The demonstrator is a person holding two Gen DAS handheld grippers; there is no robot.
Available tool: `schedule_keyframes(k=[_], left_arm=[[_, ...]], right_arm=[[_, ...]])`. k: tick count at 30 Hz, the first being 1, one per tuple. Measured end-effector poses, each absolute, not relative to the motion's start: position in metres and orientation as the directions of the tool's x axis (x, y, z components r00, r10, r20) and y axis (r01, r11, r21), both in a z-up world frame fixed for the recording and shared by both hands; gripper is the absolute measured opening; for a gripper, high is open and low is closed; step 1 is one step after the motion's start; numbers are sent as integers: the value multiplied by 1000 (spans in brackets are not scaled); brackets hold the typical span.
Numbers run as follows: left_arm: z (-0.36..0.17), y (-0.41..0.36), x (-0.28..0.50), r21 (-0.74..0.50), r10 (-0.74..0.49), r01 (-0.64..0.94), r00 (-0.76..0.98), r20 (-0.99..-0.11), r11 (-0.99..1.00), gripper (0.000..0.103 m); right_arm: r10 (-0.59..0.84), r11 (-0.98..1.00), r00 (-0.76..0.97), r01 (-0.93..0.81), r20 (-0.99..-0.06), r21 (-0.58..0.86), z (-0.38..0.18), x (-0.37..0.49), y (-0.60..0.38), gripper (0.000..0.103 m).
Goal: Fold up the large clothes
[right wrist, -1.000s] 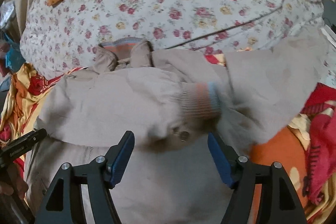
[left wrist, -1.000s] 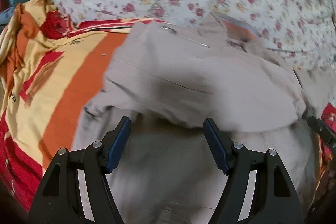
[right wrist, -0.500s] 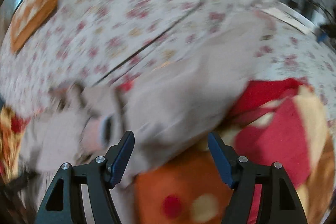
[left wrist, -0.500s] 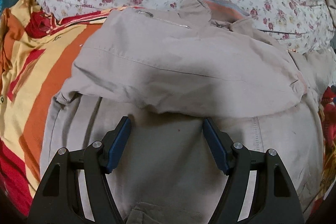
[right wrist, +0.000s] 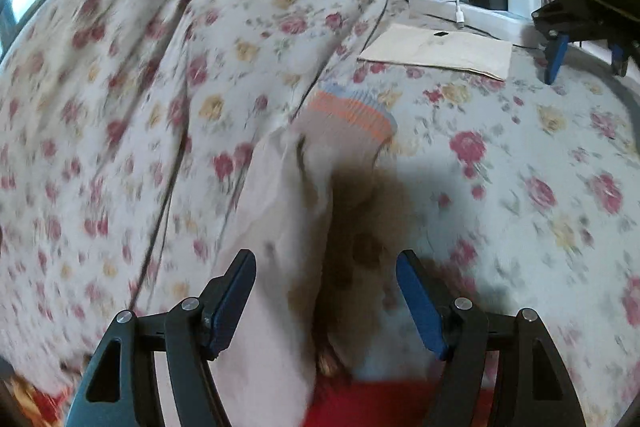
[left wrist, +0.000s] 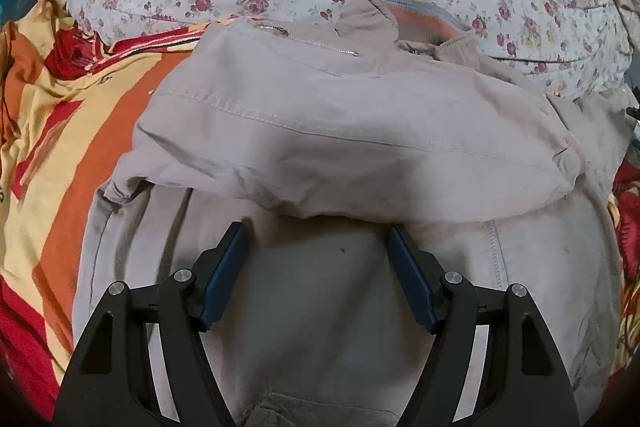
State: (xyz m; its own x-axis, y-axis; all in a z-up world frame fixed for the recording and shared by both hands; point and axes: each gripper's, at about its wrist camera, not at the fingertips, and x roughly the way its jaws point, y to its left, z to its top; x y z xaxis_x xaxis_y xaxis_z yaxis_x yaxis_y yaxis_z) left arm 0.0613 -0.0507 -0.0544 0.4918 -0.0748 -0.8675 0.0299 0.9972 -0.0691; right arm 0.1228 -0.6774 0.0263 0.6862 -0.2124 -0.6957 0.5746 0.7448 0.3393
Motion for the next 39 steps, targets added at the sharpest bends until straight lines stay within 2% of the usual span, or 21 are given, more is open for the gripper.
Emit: schedule_keyframes(k=[2,3,4,5,6,7,12,21,24,25,28,33,39], left_arm=[[-55,-52,62,-63,-69,27,495,-866,998,72],[-55,-53,62,-55,-62,29,497,-866,998,72],[-55,-54,62,-49,-58,30,498,-865,998,72],[-55,-54,62,-45,-54,30,501,-864,999,72],[-55,-54,62,-43,-53,31,505,-862,999,72],[-55,-53,62,-44,-54,31,506,-861,999,72],[-51,-43,61,-94,-76,-8,516,-853,996,72],[-15,-7,51,-193,-104,-102,562,-820,976,72],[-10,4,43,-219,-123,-103,570,-812,970,72],[-10,5,42,-209,-115,-102,571,-813,973,72],[-17,9,40,-179,-90,-106,558,-825,978,72],[-32,14,44,-221,-124,-130,516,-848,967,72],[-35,3,49,-205,-121,-109,518,-847,973,72]], right_arm=[[-188,750,711,550,-678,368,26,133,-683,67],[-188,755,708,548,-681,360,26,138,-683,53],[-187,765,704,542,-686,348,27,143,-682,43],[-181,780,696,532,-695,330,28,148,-681,26],[-181,791,687,527,-703,311,30,151,-679,16],[-189,800,682,524,-706,292,31,153,-675,13],[-109,865,753,394,-649,312,65,134,-638,7],[188,973,813,-79,-552,216,138,98,-464,6],[155,986,821,-91,-550,141,132,91,-431,6],[134,989,818,-74,-559,129,125,91,-429,10],[133,978,758,6,-639,210,88,94,-450,75],[30,948,710,203,-703,246,36,83,-507,77],[18,801,709,412,-705,435,5,43,-594,77]])
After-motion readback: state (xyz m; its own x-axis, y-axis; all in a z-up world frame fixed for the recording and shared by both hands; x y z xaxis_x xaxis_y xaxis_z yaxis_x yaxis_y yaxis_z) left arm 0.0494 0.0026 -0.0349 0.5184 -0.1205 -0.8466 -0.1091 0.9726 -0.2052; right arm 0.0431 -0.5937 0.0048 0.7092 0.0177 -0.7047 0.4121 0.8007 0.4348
